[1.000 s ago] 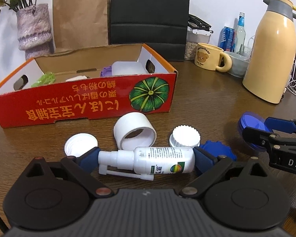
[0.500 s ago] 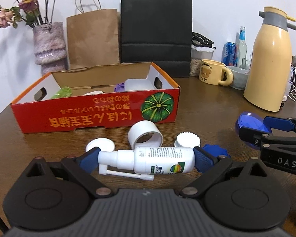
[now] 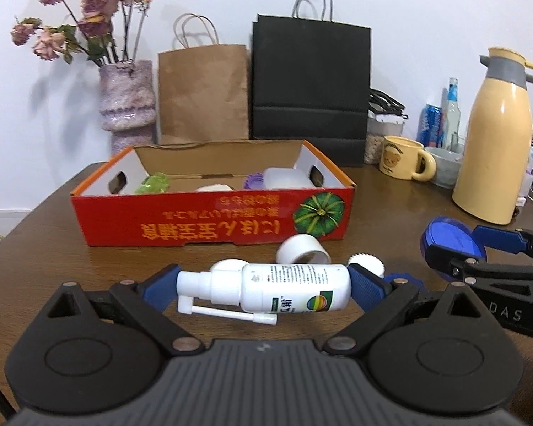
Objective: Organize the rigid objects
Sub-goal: 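Carry the white spray bottle and blue lid over the red box with both grippers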
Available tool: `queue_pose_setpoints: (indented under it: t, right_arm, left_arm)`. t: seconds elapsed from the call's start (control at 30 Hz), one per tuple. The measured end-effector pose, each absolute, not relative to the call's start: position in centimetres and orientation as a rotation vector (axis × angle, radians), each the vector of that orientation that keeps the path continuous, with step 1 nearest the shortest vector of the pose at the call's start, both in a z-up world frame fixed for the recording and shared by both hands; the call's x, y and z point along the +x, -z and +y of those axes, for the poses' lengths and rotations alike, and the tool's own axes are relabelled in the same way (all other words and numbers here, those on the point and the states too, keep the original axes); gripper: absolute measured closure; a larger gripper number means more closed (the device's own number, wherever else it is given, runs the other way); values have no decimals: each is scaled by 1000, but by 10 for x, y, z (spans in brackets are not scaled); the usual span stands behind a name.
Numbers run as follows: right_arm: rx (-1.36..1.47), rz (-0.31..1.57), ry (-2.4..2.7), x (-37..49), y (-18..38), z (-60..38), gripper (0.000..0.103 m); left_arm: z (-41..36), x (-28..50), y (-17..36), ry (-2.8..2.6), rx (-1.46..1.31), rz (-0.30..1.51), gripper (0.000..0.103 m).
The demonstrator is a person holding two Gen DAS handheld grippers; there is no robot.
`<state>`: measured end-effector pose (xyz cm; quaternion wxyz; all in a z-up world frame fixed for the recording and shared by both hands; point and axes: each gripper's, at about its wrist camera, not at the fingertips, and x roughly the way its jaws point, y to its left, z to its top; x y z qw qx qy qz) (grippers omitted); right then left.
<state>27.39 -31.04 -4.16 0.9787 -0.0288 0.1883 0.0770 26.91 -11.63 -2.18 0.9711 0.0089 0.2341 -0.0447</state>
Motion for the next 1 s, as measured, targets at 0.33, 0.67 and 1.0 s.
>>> queue_pose_setpoints:
  t: [0.33,0.67,1.0]
  right_arm:
    - [-65,356,-193,272,29,-276,38]
    - [-67,329,-211,283,12,-244,38]
    - [-72,315,-209,305,0,-223,38]
  left_arm:
    - [-90,263,0,50,2,417,4]
    - [-63,272,-15,21,-21,377,4]
    - [-44,293,-21,2,-55,369,4]
